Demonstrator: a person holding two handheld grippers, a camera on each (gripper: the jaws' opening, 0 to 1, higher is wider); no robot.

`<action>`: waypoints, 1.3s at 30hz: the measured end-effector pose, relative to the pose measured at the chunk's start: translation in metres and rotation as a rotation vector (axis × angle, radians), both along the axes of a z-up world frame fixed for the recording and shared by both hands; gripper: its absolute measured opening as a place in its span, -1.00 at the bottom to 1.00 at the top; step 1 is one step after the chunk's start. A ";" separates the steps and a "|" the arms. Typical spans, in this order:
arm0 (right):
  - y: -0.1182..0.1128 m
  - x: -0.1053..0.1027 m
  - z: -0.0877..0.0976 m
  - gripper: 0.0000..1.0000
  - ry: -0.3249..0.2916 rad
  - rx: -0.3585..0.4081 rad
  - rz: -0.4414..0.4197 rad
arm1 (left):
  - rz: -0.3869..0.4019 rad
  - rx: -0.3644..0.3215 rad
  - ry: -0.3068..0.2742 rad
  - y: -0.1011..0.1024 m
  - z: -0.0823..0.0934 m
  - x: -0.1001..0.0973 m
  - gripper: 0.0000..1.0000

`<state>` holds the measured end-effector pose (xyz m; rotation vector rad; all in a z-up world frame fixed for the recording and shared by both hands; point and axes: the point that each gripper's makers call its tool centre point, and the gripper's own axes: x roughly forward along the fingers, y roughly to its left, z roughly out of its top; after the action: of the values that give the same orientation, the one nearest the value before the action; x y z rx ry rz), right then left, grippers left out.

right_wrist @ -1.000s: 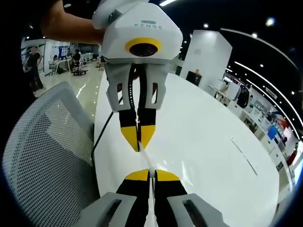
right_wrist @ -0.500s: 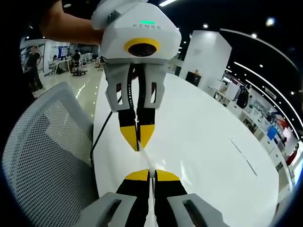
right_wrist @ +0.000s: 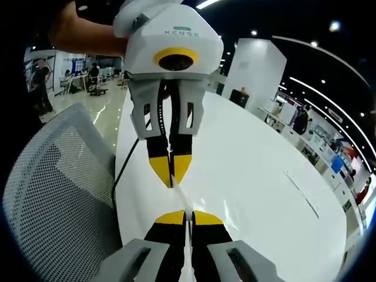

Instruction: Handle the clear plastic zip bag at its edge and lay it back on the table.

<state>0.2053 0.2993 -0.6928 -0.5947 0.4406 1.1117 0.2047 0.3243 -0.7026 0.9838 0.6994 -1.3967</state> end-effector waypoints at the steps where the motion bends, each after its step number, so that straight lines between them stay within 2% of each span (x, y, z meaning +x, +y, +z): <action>1: 0.000 0.000 0.000 -1.00 0.000 0.000 0.000 | 0.000 0.000 0.000 0.000 0.000 0.000 -1.00; 39: -0.006 0.001 0.003 -1.00 -0.005 -0.001 -0.006 | 0.002 0.002 -0.001 -0.003 0.003 0.000 -1.00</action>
<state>0.2064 0.2929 -0.6898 -0.5966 0.4384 1.1043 0.2044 0.3217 -0.7000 0.9850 0.7006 -1.3940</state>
